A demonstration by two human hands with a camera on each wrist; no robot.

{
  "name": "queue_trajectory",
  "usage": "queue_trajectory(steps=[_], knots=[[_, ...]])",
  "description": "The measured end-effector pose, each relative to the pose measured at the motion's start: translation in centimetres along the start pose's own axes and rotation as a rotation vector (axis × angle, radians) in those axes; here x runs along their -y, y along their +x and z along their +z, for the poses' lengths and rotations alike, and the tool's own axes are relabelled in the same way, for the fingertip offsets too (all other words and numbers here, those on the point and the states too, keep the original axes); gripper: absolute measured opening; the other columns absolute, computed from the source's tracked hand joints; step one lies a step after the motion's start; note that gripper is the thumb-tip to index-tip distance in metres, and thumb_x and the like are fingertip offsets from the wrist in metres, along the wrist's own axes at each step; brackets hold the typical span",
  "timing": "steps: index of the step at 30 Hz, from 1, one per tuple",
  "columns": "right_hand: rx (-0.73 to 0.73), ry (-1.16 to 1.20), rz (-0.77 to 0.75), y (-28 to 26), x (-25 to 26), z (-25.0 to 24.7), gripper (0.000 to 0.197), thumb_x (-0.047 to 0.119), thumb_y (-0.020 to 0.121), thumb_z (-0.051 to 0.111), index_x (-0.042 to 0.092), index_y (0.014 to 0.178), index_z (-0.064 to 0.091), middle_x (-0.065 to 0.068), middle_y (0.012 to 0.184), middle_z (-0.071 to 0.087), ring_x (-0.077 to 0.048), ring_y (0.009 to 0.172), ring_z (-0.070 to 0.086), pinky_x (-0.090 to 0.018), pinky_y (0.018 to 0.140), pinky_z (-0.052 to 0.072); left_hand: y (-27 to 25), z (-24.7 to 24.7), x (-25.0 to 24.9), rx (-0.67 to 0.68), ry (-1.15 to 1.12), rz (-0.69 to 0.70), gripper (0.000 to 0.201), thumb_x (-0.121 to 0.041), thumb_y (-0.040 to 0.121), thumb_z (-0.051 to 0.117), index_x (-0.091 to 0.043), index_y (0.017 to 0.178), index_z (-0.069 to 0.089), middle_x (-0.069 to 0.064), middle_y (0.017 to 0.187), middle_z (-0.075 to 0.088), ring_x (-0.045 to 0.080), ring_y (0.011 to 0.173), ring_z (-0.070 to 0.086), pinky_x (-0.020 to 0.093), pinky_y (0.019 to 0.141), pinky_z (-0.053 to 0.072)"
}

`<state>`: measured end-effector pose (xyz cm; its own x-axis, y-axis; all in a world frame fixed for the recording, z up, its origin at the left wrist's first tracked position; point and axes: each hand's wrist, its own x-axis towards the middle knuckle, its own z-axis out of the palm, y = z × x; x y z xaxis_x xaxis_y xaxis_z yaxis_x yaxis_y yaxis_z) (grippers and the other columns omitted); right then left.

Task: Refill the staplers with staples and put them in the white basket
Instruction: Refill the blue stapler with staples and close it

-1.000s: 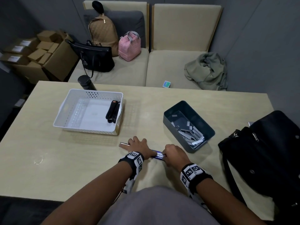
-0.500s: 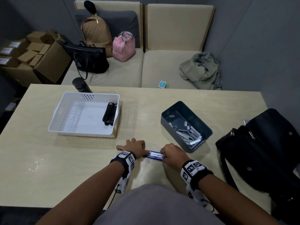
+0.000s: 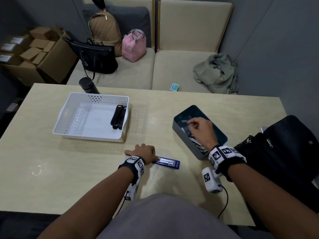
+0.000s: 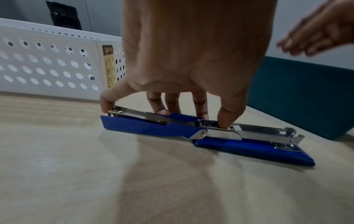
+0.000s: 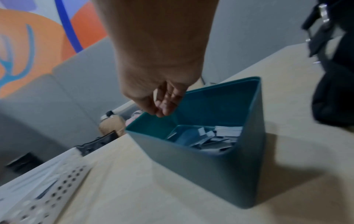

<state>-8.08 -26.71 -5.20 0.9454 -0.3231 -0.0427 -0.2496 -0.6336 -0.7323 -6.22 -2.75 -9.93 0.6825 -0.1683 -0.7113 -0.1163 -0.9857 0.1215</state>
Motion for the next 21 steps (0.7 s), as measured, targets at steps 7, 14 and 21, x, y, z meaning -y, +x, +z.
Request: queue_trajectory(steps=[7, 14, 21], knots=[[0.356, -0.402, 0.237, 0.9, -5.2, -1.1, 0.025, 0.006, 0.088, 0.055, 0.011, 0.098, 0.078, -0.012, 0.105, 0.074, -0.029, 0.095, 0.068, -0.031, 0.086, 0.054, 0.2, 0.0, 0.2, 0.008, -0.028, 0.01, 0.017, -0.054, 0.08, 0.059, -0.04, 0.088, 0.059, -0.003, 0.11, 0.052, 0.024, 0.111, 0.045, 0.063, 0.093, 0.031], [0.484, -0.74, 0.135, 1.5, -4.8, 0.6, 0.018, 0.017, 0.089, 0.057, 0.007, 0.095, 0.071, -0.015, 0.102, 0.068, -0.032, 0.083, 0.064, -0.034, 0.069, 0.05, 0.2, -0.3, 0.4, 0.012, -0.038, 0.026, 0.012, -0.048, 0.083, 0.06, -0.039, 0.09, 0.062, -0.004, 0.108, 0.054, 0.024, 0.111, 0.046, 0.06, 0.093, 0.033], [0.475, -0.954, -0.021, 1.4, -4.9, 1.3, 0.019, 0.012, 0.091, 0.057, 0.008, 0.105, 0.069, -0.012, 0.116, 0.061, -0.031, 0.099, 0.067, -0.036, 0.077, 0.053, 0.3, -0.3, 0.5, 0.006, -0.044, 0.022, 0.01, -0.045, 0.084, 0.06, -0.04, 0.092, 0.064, -0.007, 0.105, 0.055, 0.021, 0.109, 0.046, 0.058, 0.093, 0.033]])
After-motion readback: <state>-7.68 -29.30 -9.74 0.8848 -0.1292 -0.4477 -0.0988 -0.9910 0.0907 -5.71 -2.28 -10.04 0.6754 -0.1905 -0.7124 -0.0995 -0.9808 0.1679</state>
